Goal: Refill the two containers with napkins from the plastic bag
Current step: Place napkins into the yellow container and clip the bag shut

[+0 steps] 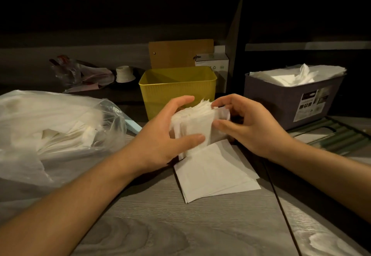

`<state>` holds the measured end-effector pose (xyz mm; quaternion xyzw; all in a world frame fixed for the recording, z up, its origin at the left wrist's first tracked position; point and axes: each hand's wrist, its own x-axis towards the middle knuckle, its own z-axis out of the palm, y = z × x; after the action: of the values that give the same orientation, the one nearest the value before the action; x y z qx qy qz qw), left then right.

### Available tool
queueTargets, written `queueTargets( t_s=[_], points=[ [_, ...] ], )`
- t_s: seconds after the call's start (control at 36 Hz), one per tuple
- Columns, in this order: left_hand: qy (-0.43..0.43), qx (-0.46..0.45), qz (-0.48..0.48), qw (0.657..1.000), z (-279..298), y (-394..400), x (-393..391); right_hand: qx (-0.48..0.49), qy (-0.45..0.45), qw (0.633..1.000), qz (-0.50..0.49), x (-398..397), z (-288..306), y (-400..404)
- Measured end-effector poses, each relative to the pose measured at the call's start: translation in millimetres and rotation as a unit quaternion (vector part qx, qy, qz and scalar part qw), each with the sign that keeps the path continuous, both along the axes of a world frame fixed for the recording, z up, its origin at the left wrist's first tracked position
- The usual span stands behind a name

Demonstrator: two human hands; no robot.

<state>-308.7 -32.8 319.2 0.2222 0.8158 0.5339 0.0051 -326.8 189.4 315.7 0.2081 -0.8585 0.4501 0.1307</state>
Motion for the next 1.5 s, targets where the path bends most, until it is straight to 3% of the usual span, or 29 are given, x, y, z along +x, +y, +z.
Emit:
queueTargets(
  t_s=[0.11,0.22,0.5,0.83,0.89,0.97,1.03,1.11,1.22,1.39,1.5],
  points=[
    [0.054,-0.009,0.022,0.998,-2.0,0.9,0.1,-0.019,-0.020,0.999,0.046,-2.2,1.0,2.0],
    [0.056,0.005,0.032,0.998,-0.8,-0.3,-1.6,-0.016,-0.026,0.995,0.100,0.3,2.5,1.6],
    [0.042,-0.030,0.047,0.998,-3.3,2.3,-5.2,0.074,-0.006,0.993,0.088,6.2,5.7,-2.4],
    [0.032,-0.047,0.050,0.997,-0.8,4.3,-1.3,0.054,-0.034,0.992,0.113,4.9,4.2,-8.1],
    [0.038,-0.047,0.060,0.996,-2.3,4.9,-2.9,0.051,0.006,0.996,0.077,4.7,5.9,-9.4],
    [0.048,-0.026,0.095,0.994,-5.1,2.3,-7.3,0.101,0.180,0.978,0.012,6.6,16.3,-3.4],
    [0.049,-0.026,0.118,0.991,-5.9,0.0,-9.5,0.131,0.246,0.958,0.067,10.6,26.0,4.6],
    [0.046,-0.024,0.138,0.989,-5.6,-2.9,-10.3,0.232,0.131,0.947,0.179,20.3,38.1,5.0],
    [0.039,-0.024,0.138,0.989,-4.1,-2.2,-8.6,0.369,-0.014,0.912,0.180,21.6,32.5,-0.2],
    [0.022,-0.007,0.131,0.991,-4.1,-1.5,-7.8,0.352,-0.145,0.909,0.169,23.1,42.9,-1.7],
    [0.015,-0.004,0.126,0.992,-3.6,-2.4,-8.5,0.331,-0.147,0.915,0.177,23.5,48.6,-0.1]
  ],
)
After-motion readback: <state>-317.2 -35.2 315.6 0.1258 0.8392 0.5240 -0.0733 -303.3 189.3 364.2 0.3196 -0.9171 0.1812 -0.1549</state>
